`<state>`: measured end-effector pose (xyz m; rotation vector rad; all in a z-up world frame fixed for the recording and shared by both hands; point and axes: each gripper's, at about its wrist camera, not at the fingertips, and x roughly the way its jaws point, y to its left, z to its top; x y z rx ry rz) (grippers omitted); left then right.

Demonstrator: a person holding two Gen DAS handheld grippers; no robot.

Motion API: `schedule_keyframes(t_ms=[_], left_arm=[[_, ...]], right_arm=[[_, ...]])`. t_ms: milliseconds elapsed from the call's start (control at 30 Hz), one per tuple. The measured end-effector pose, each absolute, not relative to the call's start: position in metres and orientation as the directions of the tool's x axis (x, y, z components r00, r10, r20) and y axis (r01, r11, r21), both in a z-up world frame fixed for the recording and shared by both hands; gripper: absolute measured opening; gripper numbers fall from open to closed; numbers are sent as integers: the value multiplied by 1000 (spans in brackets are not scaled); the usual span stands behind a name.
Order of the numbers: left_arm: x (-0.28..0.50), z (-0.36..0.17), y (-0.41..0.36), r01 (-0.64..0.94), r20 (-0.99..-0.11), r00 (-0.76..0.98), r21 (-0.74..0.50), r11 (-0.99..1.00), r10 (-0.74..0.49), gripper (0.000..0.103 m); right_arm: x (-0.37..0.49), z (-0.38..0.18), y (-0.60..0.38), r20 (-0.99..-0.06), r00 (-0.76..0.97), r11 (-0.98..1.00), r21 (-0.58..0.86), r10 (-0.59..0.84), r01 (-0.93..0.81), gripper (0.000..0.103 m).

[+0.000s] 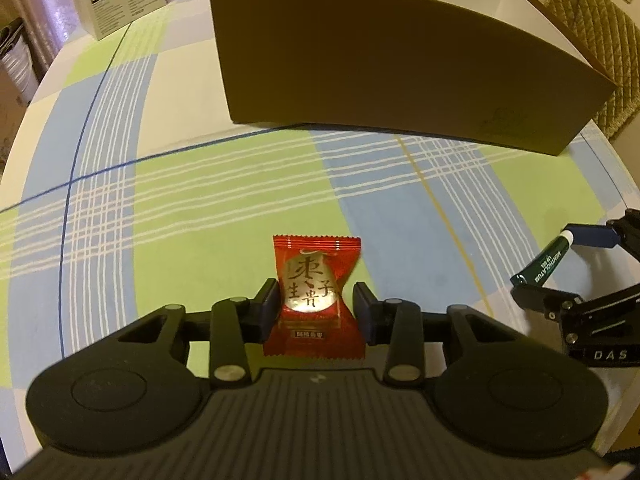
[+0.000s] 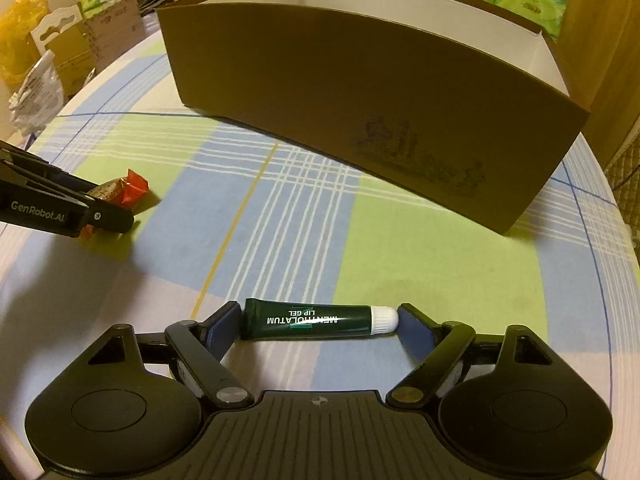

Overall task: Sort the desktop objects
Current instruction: 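Carry candy packet with left tool while right tool carries lip gel into box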

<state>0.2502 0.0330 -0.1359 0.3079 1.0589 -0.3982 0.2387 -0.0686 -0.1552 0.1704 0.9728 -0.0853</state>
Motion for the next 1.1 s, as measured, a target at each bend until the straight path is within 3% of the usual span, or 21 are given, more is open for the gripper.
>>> schedule_keyframes(t_ms=[500,1100], left_arm=[[210,-126,19,395,-897,398,-24,918,-194,25],[223,-28,0,435,-764,558,-62,898,-323,25]], right_arm=[[211,-140,-79,-844,527,991,134,101,25,81],[234,-54,-120,-708,689,974,226,154,14,81]])
